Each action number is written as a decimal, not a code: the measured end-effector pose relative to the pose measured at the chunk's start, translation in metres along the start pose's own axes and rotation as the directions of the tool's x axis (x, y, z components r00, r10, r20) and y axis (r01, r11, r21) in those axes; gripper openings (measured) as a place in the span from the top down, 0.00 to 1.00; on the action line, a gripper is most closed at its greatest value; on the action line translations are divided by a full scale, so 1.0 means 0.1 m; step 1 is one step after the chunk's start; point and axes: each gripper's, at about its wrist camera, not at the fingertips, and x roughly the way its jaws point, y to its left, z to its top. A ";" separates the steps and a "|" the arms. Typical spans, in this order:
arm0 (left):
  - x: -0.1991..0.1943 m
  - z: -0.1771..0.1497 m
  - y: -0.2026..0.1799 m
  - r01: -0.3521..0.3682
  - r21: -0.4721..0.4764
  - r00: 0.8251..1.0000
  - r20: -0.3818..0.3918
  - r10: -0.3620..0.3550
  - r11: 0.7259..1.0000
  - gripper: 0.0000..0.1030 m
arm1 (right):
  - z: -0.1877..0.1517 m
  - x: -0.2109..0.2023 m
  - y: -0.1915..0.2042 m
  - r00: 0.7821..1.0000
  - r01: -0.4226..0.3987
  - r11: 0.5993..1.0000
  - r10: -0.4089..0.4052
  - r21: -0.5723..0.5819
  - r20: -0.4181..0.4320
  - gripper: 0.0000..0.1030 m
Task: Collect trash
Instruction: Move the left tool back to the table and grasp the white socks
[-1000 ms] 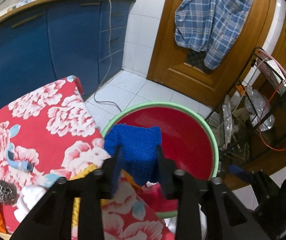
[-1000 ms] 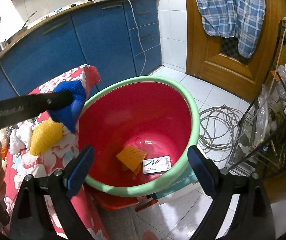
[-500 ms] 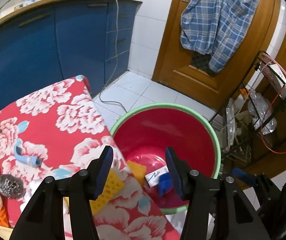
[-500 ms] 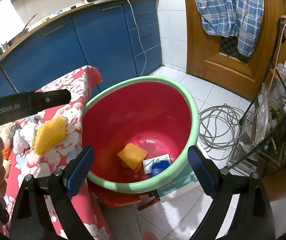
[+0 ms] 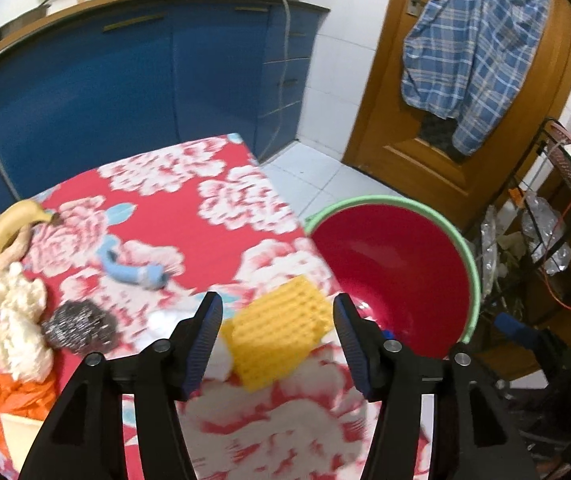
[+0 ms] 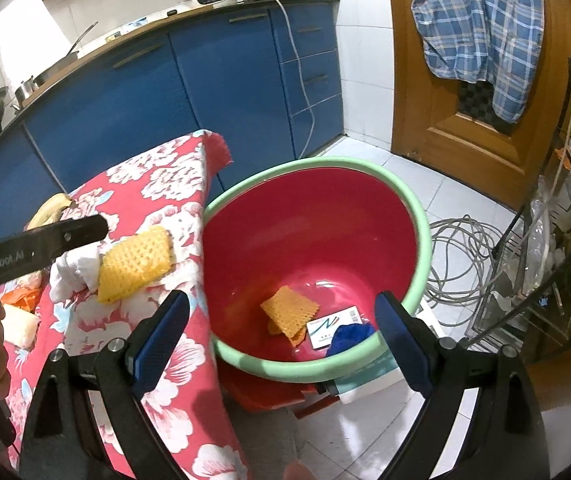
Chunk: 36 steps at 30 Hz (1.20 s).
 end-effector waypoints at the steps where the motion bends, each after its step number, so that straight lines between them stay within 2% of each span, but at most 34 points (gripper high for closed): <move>1: -0.01 -0.02 0.03 -0.008 -0.002 1.000 0.000 0.008 1.000 0.41 | 0.00 0.00 0.02 1.000 -0.003 1.000 0.003 -0.003 -0.001 0.10; 8: 0.01 -0.18 0.32 -0.060 -0.047 0.998 -0.015 0.060 0.997 0.41 | 0.01 0.03 0.15 1.000 -0.015 1.000 0.015 -0.027 -0.007 0.10; 13: -0.01 -0.25 0.40 -0.108 -0.049 0.994 -0.003 0.108 0.993 0.36 | 0.01 0.06 0.22 1.000 -0.024 0.999 0.024 -0.040 -0.014 0.10; 18: 0.05 -0.33 0.53 -0.158 -0.066 0.987 -0.020 0.157 0.985 0.35 | 0.02 0.09 0.29 0.999 -0.036 0.998 0.035 -0.050 -0.021 0.10; 23: 0.08 -0.38 0.68 -0.138 -0.122 0.990 -0.037 0.135 0.983 0.35 | 0.03 0.13 0.37 0.999 -0.045 0.997 0.044 -0.066 -0.030 0.10; 32: 0.20 -0.42 0.77 -0.110 -0.146 0.993 -0.057 0.103 0.983 0.35 | 0.06 0.25 0.55 0.996 -0.072 0.993 0.067 -0.090 -0.054 0.10; 35: 0.24 -0.44 0.81 -0.120 -0.156 0.992 -0.054 0.113 0.980 0.46 | 0.08 0.30 0.64 0.996 -0.077 0.991 0.071 -0.110 -0.062 0.10; 36: 0.24 -0.44 0.81 -0.126 -0.151 0.992 -0.051 0.119 0.981 0.55 | 0.08 0.31 0.66 0.995 -0.079 0.990 0.072 -0.115 -0.064 0.10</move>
